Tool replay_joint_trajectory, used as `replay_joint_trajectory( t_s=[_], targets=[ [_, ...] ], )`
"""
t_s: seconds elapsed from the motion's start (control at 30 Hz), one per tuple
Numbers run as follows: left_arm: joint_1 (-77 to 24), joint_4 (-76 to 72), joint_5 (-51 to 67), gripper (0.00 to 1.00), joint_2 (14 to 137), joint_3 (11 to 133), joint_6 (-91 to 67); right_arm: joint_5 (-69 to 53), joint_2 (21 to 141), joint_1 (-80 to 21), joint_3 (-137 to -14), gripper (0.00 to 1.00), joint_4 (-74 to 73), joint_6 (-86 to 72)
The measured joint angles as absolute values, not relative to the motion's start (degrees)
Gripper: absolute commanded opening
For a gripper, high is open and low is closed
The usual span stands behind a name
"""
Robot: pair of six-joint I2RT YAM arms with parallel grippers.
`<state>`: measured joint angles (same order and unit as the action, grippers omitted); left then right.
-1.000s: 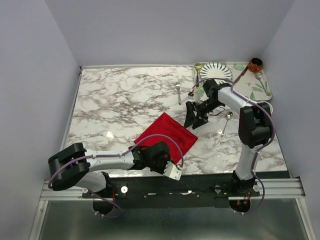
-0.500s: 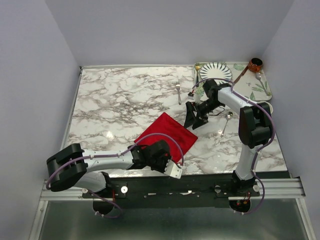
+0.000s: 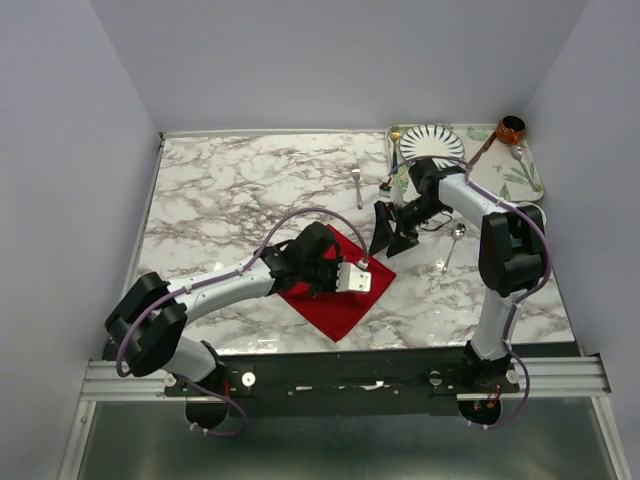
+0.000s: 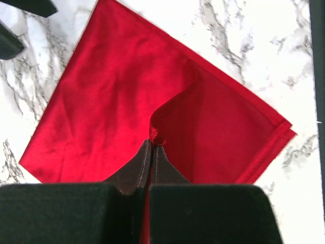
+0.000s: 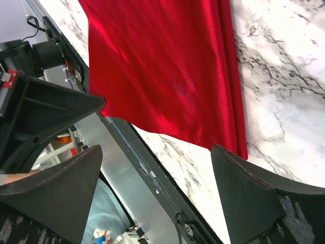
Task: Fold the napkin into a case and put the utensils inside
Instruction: Fold the top corner of the square-folded napkin at the center of the board.
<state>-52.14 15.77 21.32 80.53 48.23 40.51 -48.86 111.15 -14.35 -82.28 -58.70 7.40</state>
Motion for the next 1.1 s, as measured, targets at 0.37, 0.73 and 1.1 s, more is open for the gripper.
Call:
replay_joint_trajectory(
  t_s=[0.37,0.73,1.1],
  targets=[
    [-49.4,25.4,30.7,0.09,85.1,52.7,44.0,-48.9,111.1,-13.5,-82.3,0.96,-58.6,7.3],
    [-51.3,27.9,31.9,0.32,86.3,51.0,44.9,-48.9,111.1,-13.4,-82.3,0.96,-58.6,7.3],
    [-51.2,26.0,30.3,0.1,87.1,50.3,43.3,-48.9,111.1,-13.4,-82.3,0.96,-58.6,7.3]
  ],
)
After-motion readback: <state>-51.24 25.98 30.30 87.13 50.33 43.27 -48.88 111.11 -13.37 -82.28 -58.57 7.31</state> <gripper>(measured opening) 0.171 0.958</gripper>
